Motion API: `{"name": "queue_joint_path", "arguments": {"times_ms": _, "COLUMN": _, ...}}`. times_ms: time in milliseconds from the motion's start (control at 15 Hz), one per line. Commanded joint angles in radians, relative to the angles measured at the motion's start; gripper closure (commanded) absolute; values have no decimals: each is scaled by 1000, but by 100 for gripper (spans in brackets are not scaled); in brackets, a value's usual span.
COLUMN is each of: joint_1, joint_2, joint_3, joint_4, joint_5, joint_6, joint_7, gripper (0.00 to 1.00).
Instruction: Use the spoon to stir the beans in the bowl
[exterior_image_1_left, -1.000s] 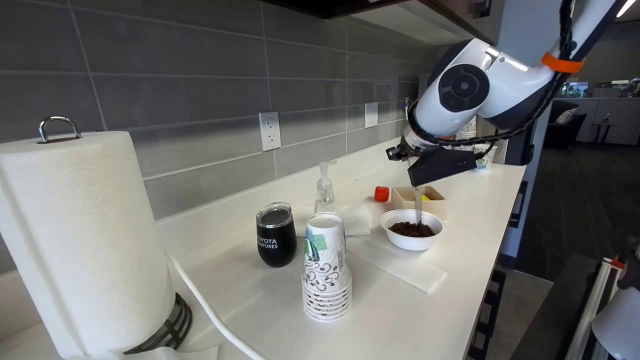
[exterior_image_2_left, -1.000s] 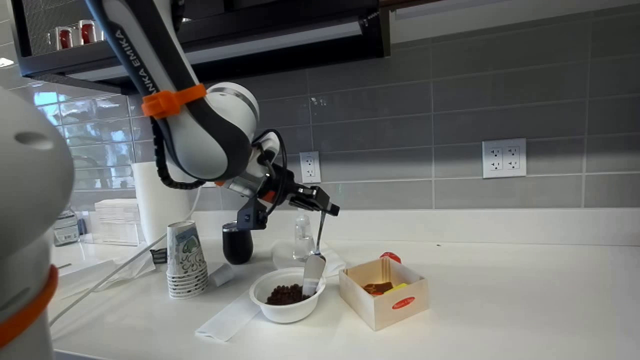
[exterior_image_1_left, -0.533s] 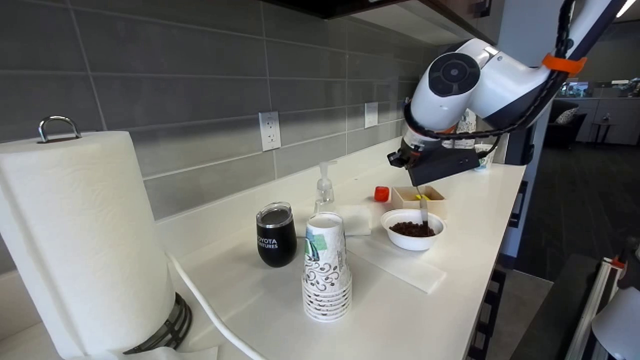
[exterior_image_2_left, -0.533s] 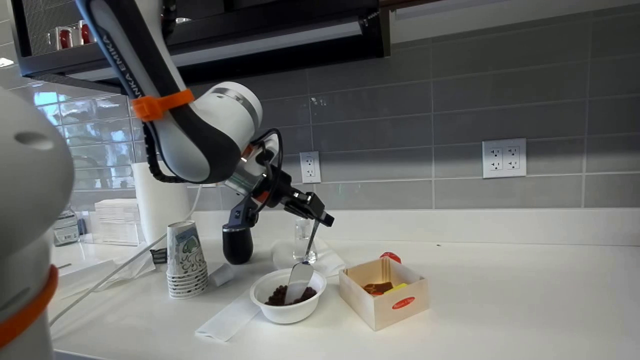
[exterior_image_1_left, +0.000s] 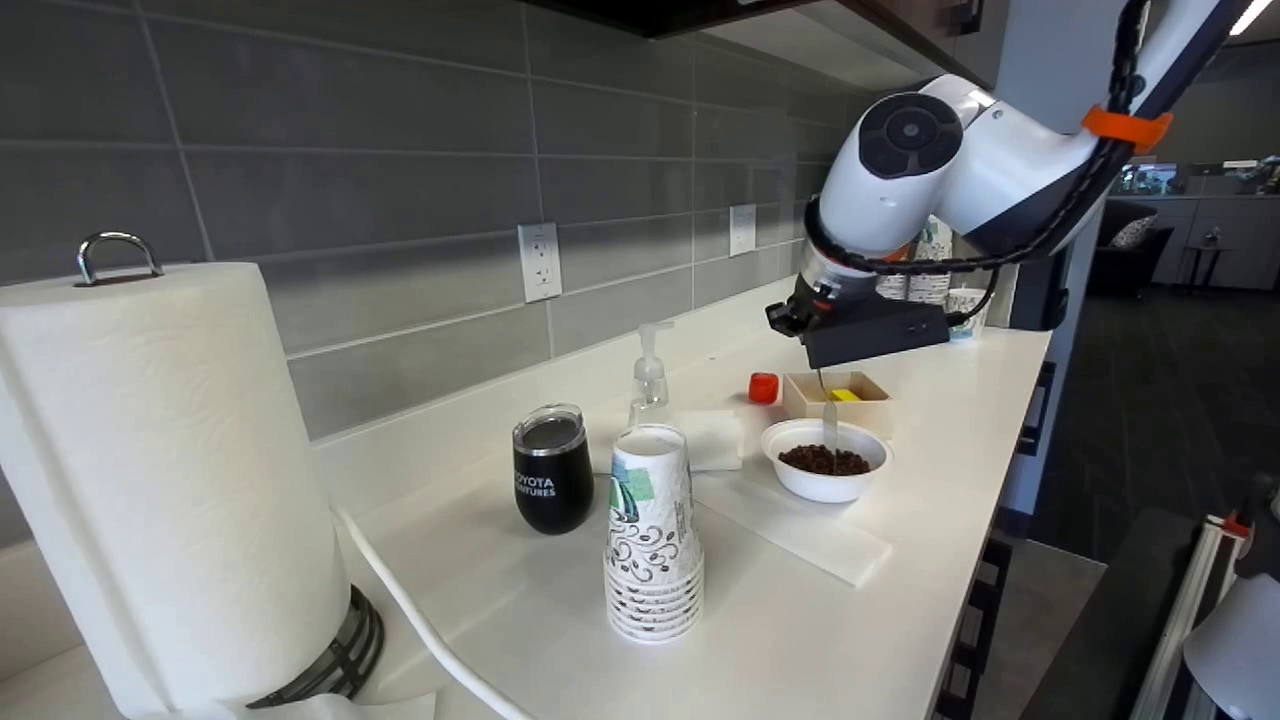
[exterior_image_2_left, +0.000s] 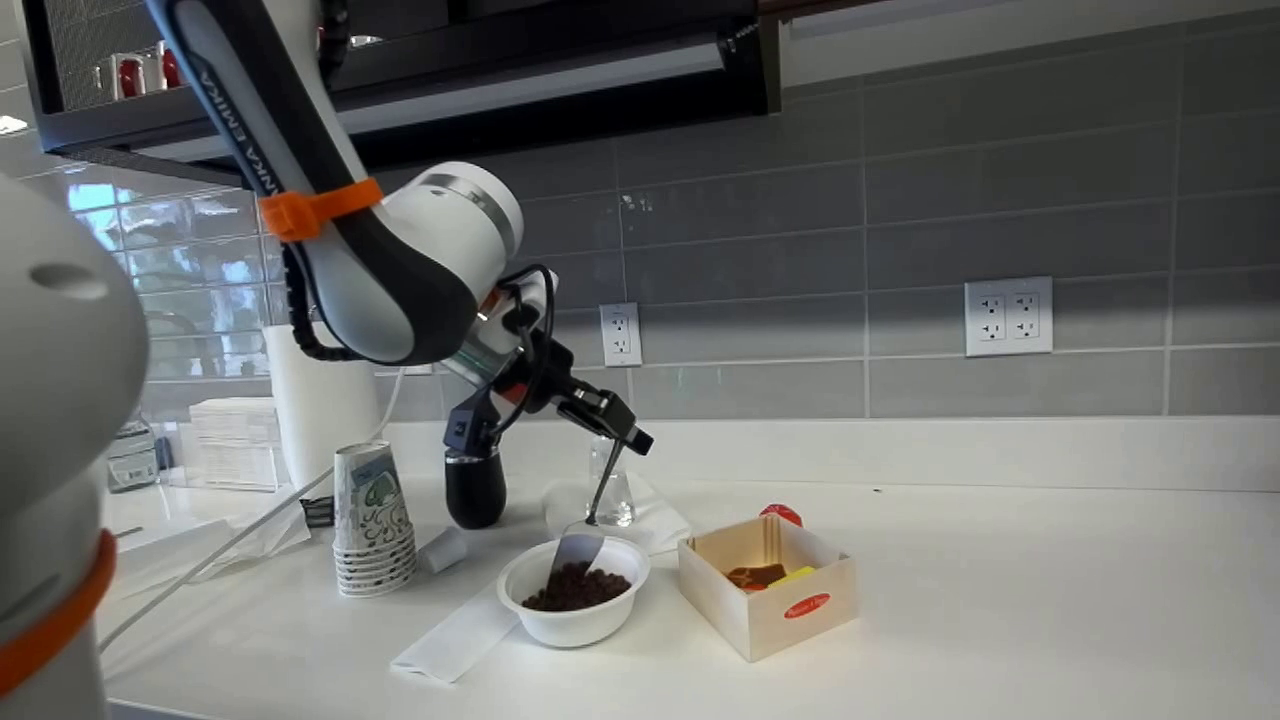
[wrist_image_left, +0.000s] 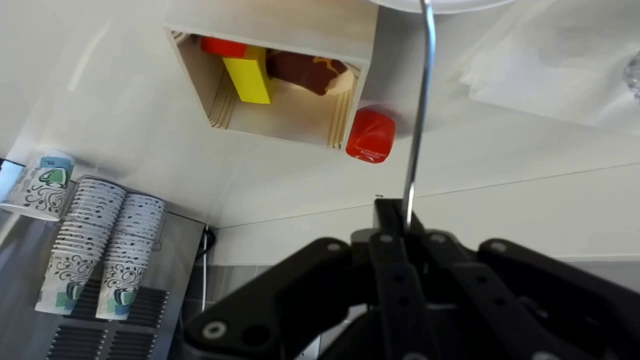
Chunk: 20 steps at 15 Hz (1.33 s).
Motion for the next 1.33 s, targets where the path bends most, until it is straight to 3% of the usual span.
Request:
{"name": "queue_joint_path", "arguments": {"times_ms": 0, "joint_1": 7, "joint_2": -32, "joint_3": 20, "joint_4": -11, "joint_5": -86, "joint_6": -24, "joint_7": 123, "gripper": 99}}
{"name": "queue_joint_path", "arguments": {"times_ms": 267, "joint_1": 27, "joint_2": -30, "joint_3": 29, "joint_4": -10, "joint_5": -212, "joint_6": -93, "joint_7": 265, "gripper": 99}}
{"name": "queue_joint_path", "arguments": {"times_ms": 533, "joint_1": 36, "joint_2": -3, "joint_3": 22, "joint_4": -1, "joint_5": -280, "joint_6": -174, "joint_7": 287, "gripper": 99}}
{"name": "queue_joint_path", "arguments": {"times_ms": 1000, "joint_1": 30, "joint_2": 22, "joint_3": 9, "joint_4": -3, "joint_5": -218, "joint_6": -190, "joint_7": 153, "gripper": 99}}
{"name": "queue_joint_path", "arguments": {"times_ms": 1267, "joint_1": 26, "joint_2": 39, "joint_3": -1, "joint_4": -7, "joint_5": -113, "joint_6": -161, "joint_7": 76, "gripper": 99}}
